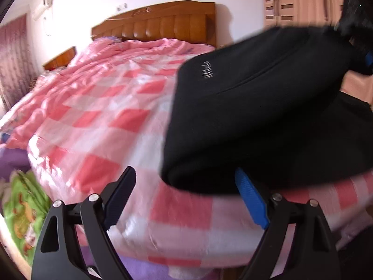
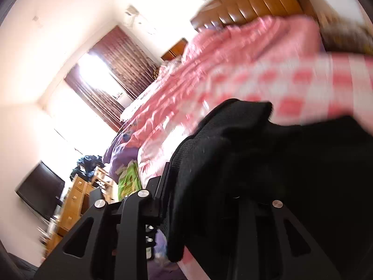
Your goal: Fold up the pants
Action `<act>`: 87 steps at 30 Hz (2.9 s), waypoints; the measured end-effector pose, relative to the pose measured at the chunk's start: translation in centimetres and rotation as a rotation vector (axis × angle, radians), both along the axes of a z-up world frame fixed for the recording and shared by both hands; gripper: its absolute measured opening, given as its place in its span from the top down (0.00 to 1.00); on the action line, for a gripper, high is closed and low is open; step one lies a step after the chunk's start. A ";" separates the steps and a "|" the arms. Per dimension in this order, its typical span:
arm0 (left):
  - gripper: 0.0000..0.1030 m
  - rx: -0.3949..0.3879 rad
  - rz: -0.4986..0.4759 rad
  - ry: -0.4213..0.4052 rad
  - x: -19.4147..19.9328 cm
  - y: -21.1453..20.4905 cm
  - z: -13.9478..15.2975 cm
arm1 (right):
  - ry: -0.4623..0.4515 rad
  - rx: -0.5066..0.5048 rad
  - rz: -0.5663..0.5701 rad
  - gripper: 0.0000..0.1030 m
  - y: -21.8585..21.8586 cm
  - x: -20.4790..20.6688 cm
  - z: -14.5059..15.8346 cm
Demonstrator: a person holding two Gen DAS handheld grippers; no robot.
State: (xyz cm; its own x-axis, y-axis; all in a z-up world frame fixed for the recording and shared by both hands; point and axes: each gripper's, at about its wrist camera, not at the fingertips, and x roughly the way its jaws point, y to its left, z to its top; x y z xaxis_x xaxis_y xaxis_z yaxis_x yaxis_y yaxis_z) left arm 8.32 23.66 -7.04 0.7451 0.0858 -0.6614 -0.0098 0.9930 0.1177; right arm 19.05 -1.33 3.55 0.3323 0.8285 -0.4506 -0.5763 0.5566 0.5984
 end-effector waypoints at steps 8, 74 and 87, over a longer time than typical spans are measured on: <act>0.11 -0.073 0.074 -0.003 1.7 2.2 0.2 | -0.119 -0.051 -0.128 0.80 -5.9 -2.2 0.8; 0.01 -0.169 0.035 0.174 15.3 -2.1 -0.4 | -0.214 -0.504 -0.076 0.25 -1.6 -6.4 -9.3; 0.01 -0.153 0.037 0.170 15.5 -2.3 -0.3 | -0.218 -0.508 -0.082 0.24 -1.5 -6.5 -9.3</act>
